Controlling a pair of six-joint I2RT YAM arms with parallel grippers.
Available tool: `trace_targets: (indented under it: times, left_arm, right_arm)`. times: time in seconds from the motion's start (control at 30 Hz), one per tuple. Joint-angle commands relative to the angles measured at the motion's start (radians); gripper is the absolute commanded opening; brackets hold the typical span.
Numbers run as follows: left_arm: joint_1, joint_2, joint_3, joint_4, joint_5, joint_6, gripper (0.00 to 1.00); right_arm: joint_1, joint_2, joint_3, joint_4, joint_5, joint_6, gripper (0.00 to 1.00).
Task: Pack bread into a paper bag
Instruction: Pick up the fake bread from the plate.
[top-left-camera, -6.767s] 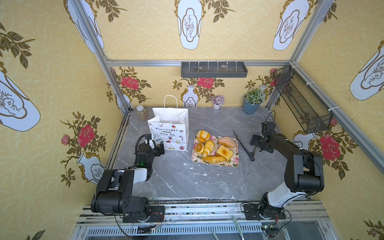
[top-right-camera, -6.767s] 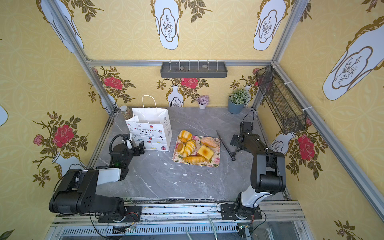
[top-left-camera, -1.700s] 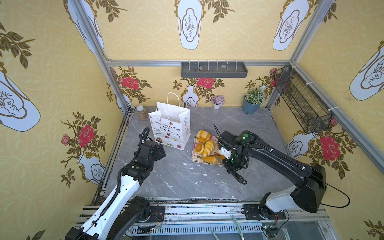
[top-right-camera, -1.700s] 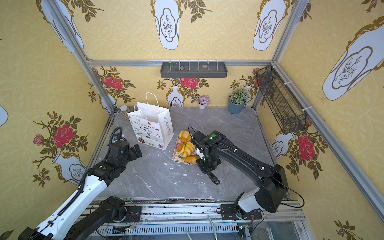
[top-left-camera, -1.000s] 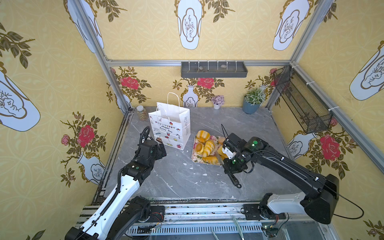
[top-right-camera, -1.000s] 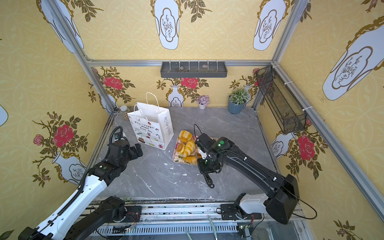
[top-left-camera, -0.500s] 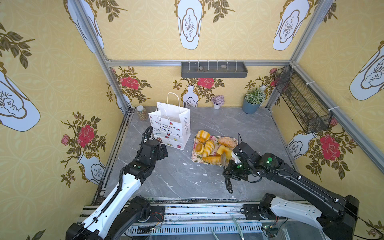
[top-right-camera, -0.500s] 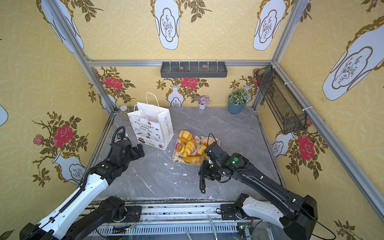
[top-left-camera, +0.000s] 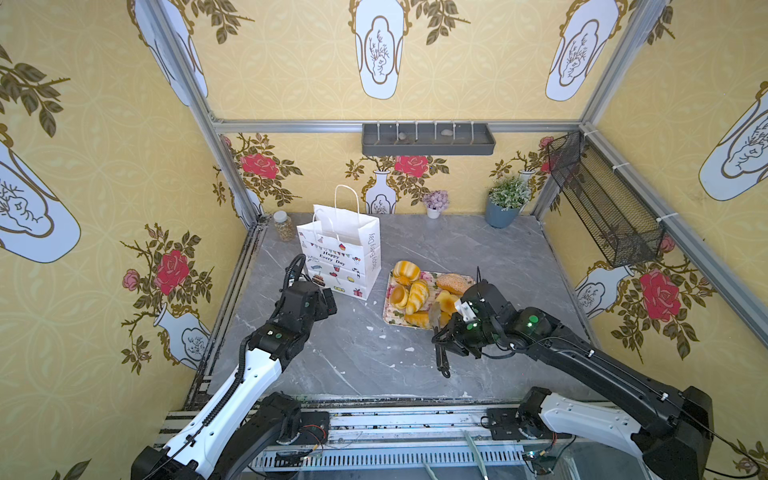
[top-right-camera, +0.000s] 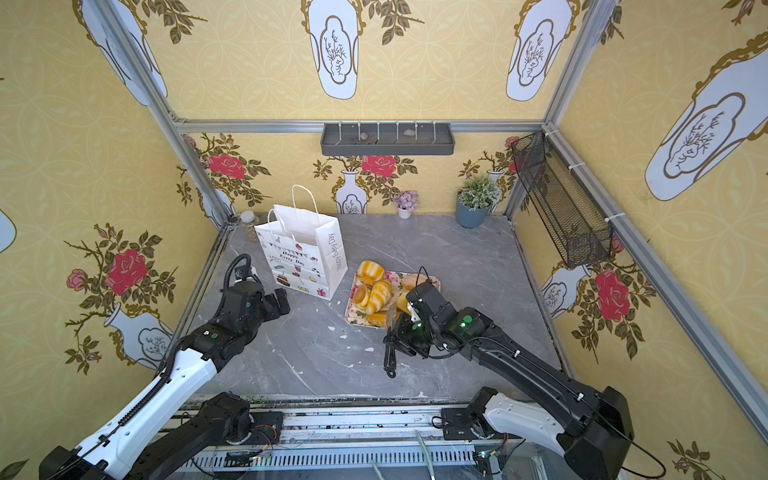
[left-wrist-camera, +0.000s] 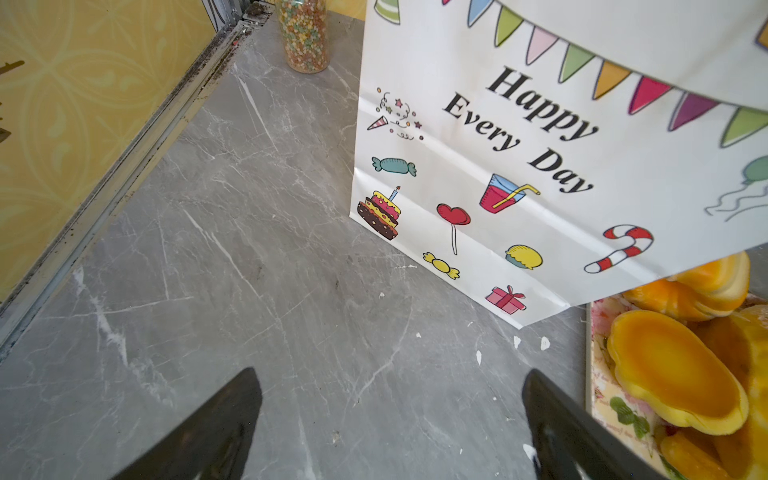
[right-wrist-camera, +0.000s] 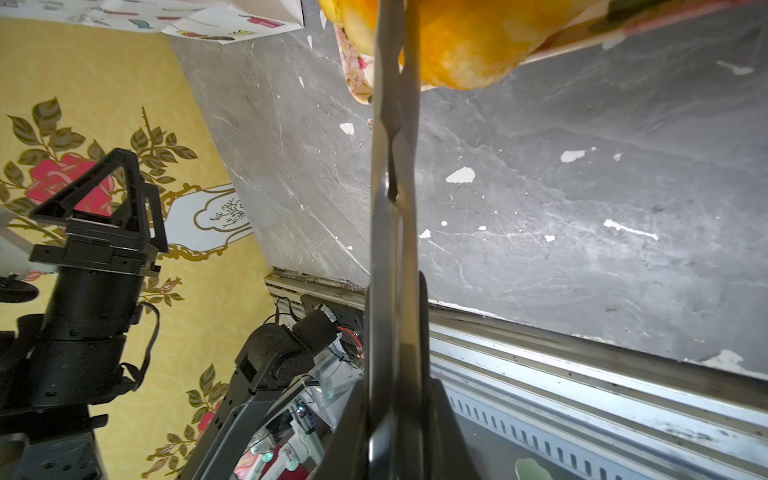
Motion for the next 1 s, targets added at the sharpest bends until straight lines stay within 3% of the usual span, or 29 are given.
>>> trace_targets:
  times: [0.0, 0.53, 0.97]
  left_arm:
    - [0.0, 0.005, -0.006, 0.023, 0.0, -0.013, 0.99]
    - [-0.003, 0.015, -0.01, 0.029, 0.0, -0.013, 0.99]
    - [-0.004, 0.035, -0.008, 0.044, 0.008, -0.015, 0.99]
  right_arm:
    - [-0.001, -0.042, -0.03, 0.025, -0.008, 0.089, 0.0]
    - [-0.051, -0.049, -0.009, -0.007, -0.032, 0.11, 0.34]
    - [-0.05, -0.13, 0.007, -0.092, -0.016, 0.181, 0.35]
